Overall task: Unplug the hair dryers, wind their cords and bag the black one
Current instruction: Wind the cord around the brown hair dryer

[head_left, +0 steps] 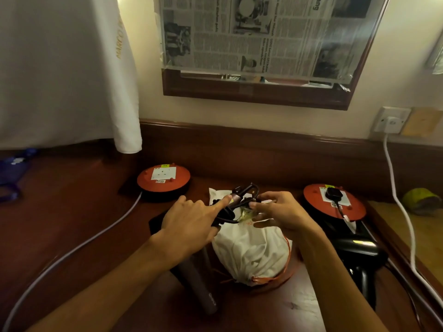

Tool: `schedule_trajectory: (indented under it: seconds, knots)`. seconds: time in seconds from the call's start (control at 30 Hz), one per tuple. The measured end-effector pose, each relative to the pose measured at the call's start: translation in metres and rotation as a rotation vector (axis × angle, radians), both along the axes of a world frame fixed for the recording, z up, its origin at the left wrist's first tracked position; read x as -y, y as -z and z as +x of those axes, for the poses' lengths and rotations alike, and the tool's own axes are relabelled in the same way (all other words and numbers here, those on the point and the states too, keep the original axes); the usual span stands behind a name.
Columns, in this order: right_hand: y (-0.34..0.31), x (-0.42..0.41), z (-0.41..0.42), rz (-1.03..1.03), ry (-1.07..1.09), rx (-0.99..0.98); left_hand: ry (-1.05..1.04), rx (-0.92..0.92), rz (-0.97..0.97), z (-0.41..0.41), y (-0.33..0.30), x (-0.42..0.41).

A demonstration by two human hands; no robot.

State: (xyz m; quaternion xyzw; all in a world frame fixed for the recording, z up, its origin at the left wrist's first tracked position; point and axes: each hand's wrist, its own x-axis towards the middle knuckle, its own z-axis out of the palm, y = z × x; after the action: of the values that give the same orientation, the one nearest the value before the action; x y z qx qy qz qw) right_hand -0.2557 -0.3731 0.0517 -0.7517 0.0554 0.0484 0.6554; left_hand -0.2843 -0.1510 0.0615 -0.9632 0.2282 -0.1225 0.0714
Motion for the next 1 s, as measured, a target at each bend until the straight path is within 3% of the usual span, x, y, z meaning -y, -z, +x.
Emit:
schedule_trajectory:
  seconds: [0.27, 0.63, 1.0]
  knots:
    - [0.005, -0.003, 0.005, 0.179, 0.074, 0.170, -0.008, 0.036, 0.047, 0.002, -0.008, 0.001]
    - [0.025, -0.016, -0.001, 0.964, 0.130, 0.169, 0.012, -0.054, -0.183, 0.012, -0.003, -0.002]
    - [0.034, -0.026, 0.001, 0.991, 0.119, 0.219, 0.030, -0.411, -0.545, 0.043, 0.000, -0.022]
